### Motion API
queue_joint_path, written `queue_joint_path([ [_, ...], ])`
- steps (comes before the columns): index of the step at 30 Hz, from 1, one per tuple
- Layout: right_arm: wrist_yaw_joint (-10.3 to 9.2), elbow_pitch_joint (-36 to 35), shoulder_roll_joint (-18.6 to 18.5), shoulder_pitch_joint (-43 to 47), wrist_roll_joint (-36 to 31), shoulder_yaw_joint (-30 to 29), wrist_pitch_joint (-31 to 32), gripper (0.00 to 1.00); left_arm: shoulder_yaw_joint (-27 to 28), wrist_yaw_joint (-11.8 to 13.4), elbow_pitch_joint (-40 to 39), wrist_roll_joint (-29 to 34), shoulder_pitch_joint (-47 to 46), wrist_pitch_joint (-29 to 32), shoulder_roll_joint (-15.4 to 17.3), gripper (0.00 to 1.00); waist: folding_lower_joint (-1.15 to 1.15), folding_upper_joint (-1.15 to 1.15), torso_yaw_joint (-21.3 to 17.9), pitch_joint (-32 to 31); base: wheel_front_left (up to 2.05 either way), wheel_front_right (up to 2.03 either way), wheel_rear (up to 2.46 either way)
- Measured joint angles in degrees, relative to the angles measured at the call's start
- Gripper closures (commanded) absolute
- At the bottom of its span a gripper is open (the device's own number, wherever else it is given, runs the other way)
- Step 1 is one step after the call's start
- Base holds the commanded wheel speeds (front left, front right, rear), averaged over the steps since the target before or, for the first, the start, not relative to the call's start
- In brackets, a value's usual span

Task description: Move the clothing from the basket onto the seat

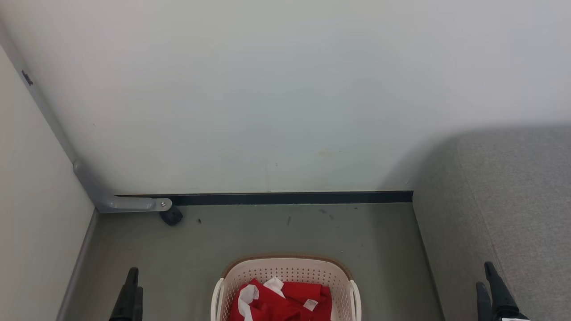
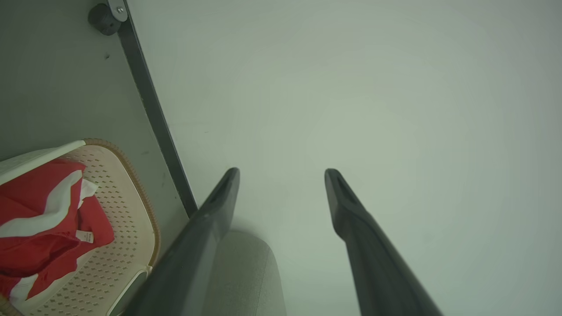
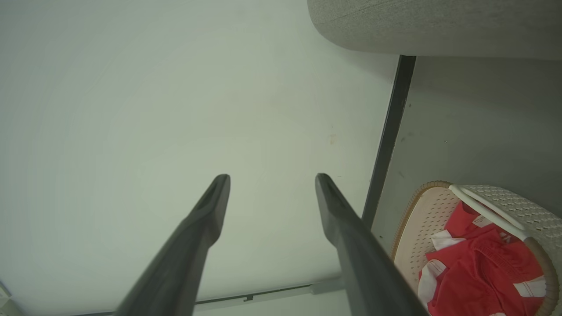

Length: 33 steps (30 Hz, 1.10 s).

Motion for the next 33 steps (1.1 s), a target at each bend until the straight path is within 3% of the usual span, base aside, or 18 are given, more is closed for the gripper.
queue_joint_path([
  [28, -0.12, -2.0, -5.05, -3.5, -18.41, 10.78, -6.06, 0.0, -4.92, 1.53, -4.9, 18.82, -0.01, -6.56, 3.77, 0.0, 0.0, 0.0, -0.34, 0.11, 0.0, 0.0, 0.0],
  [33, -0.41, -2.34, -6.79, -4.7, -23.39, 12.88, -7.28, 0.0, -6.43, 2.09, -5.68, 24.92, -0.05, -7.62, 5.42, 0.0, 0.0, 0.0, -0.35, 0.09, 0.0, 0.0, 0.0],
])
